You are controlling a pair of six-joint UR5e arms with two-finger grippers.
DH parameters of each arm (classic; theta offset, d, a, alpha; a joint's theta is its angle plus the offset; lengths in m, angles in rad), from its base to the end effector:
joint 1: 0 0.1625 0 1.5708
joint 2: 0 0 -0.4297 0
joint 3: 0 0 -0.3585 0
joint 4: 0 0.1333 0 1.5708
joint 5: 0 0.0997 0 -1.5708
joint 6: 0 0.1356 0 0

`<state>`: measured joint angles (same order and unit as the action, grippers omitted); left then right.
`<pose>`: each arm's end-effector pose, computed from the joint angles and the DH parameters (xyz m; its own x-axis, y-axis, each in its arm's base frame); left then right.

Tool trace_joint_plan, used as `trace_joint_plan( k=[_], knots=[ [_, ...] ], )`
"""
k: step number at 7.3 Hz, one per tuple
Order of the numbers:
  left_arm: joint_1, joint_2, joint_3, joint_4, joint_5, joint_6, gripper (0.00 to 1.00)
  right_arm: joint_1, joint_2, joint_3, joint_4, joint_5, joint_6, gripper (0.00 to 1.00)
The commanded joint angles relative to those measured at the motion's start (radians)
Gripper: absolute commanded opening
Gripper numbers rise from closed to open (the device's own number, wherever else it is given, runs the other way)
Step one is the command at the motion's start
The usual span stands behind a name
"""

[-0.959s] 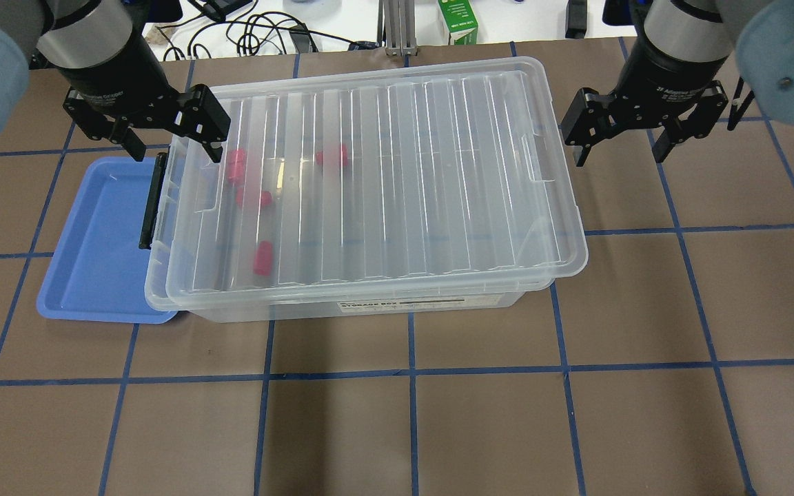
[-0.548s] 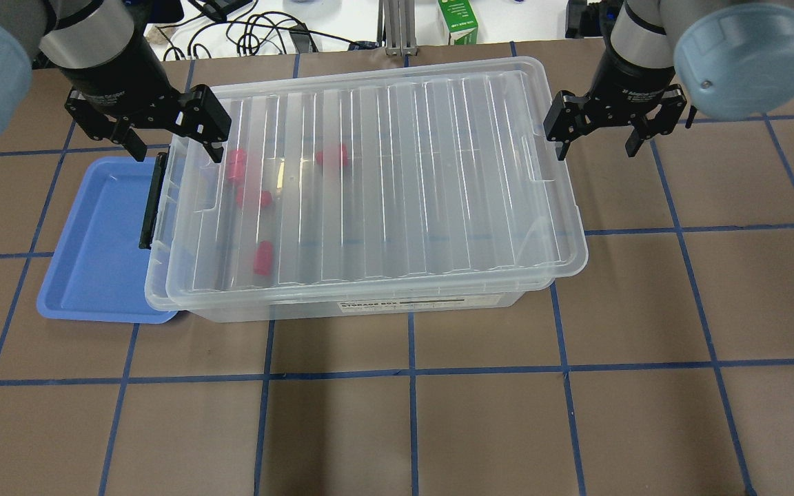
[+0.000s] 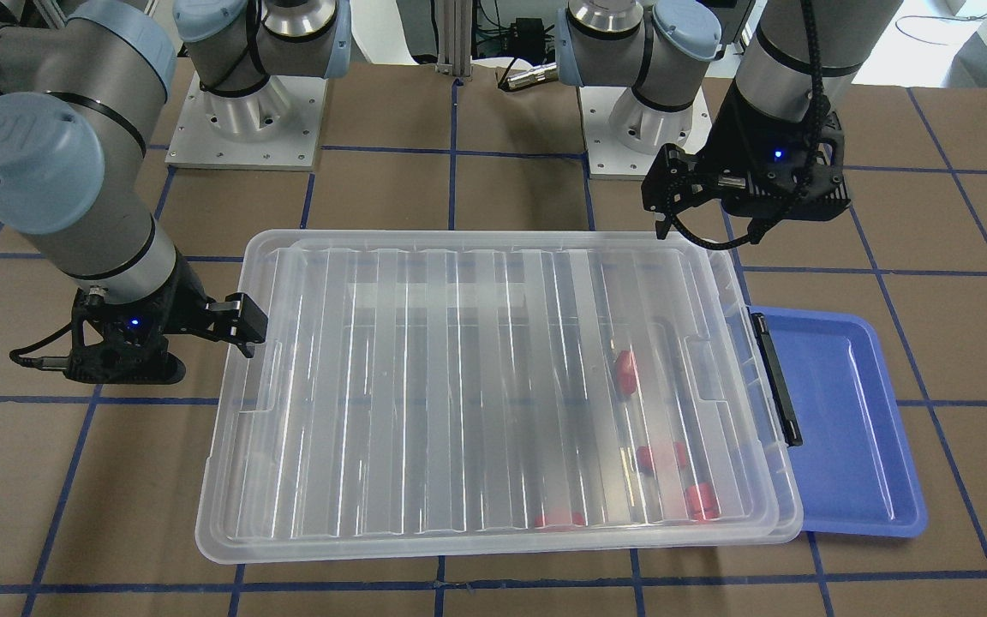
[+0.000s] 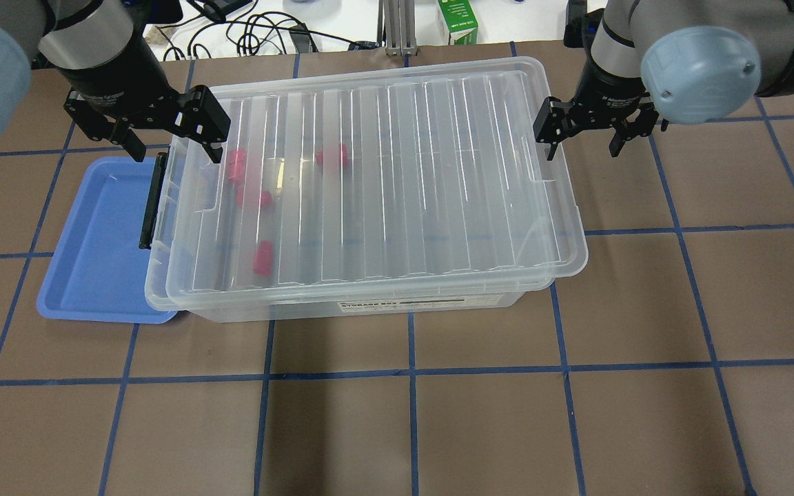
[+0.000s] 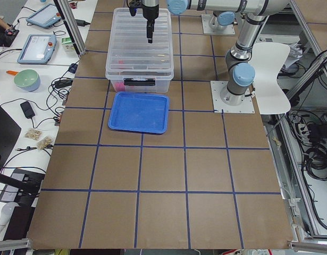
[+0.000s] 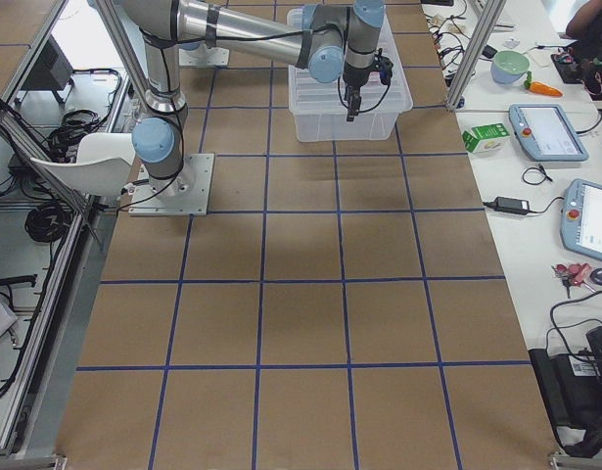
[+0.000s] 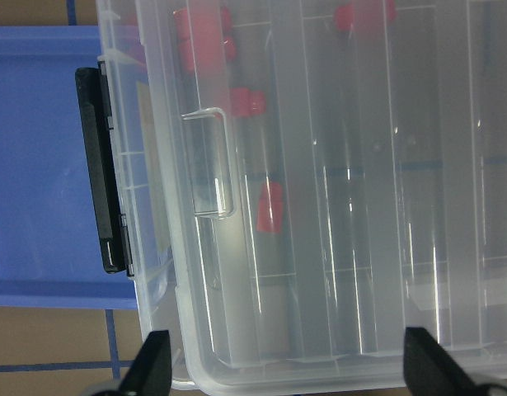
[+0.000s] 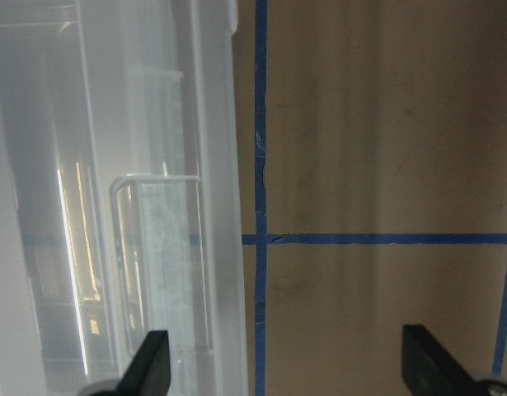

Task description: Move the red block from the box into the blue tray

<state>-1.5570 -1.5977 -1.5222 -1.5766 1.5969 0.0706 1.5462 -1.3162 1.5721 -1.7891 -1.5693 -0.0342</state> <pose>-0.1232 -0.4736 0.4659 -0.9980 0.0564 -0.0272 0.0567 0.9983 -0.0140 0.1199 -0.5527 0.3484 -1.0000 -0.0095 -0.0028 -0.0096 0.9992 0.0375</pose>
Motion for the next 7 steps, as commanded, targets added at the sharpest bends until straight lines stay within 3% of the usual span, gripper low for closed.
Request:
trace_joint_plan(
  k=[1, 7],
  knots=[
    [0.0, 0.005, -0.006, 0.0, 0.0, 0.0, 1.0, 0.0, 0.023, -0.001, -0.007, 0.0, 0.0, 1.0],
    [0.0, 0.012, -0.007, 0.0, 0.002, 0.002, 1.0, -0.003, 0.043, -0.007, -0.009, -0.02, -0.001, 1.0]
  ],
)
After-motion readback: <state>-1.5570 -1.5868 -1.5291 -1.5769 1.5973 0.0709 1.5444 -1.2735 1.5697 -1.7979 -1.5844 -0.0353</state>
